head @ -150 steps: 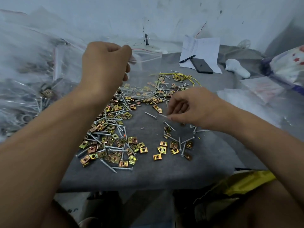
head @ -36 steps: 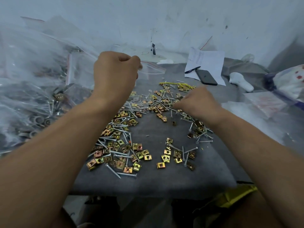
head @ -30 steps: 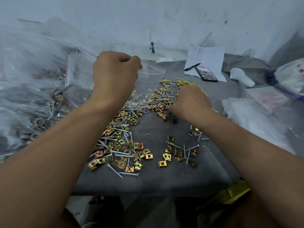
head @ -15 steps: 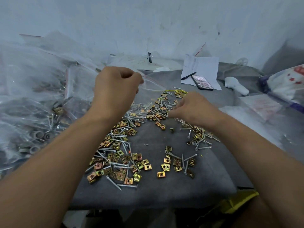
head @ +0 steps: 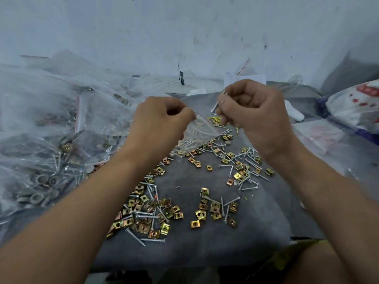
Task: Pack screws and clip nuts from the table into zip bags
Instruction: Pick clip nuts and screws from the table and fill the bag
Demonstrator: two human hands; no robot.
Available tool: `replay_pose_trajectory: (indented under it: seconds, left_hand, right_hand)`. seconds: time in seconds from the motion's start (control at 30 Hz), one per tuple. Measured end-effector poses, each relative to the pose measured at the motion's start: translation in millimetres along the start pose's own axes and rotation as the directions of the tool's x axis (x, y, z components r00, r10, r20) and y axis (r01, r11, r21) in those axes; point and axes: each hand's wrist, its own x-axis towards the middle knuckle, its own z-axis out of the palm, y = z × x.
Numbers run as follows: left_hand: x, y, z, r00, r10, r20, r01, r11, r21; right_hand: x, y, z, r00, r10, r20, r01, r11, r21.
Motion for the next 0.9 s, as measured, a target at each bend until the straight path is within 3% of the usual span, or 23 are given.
replay_pose_trajectory:
  seconds: [0.3,0.5,0.6,0.9]
  left_hand:
    - [3.0,-4.3,2.3,1.0,-0.007,0.016,0.008,0.999,-0.051]
    - [2.0,-3.4,1.4,1.0,0.015,-0.002,-0.015,0.999,-0.038]
    - [1.3,-3.0,-0.4,1.0,0.009,-0.017,-0.01,0.998,-0.055]
    - [11.4,-11.4,-8.8,0.993,-0.08,-0.083,0.053,0.957,-0.284]
  right_hand:
    - [-5.5,2.2,7.9,0.978,-0.069,0.195,0.131,0.938,-0.322]
    - [-4.0,4.3,16.3,0.992,-0.095,0.081,0.124,0.826,-0.55]
    - [-4.6,4.3,20.5,0.994,-0.056,0.091,0.102,0.738,-0.667]
    - [-0.6,3.7,11.2,0.987,0.03,0.155,0.077,0.768,-0.636]
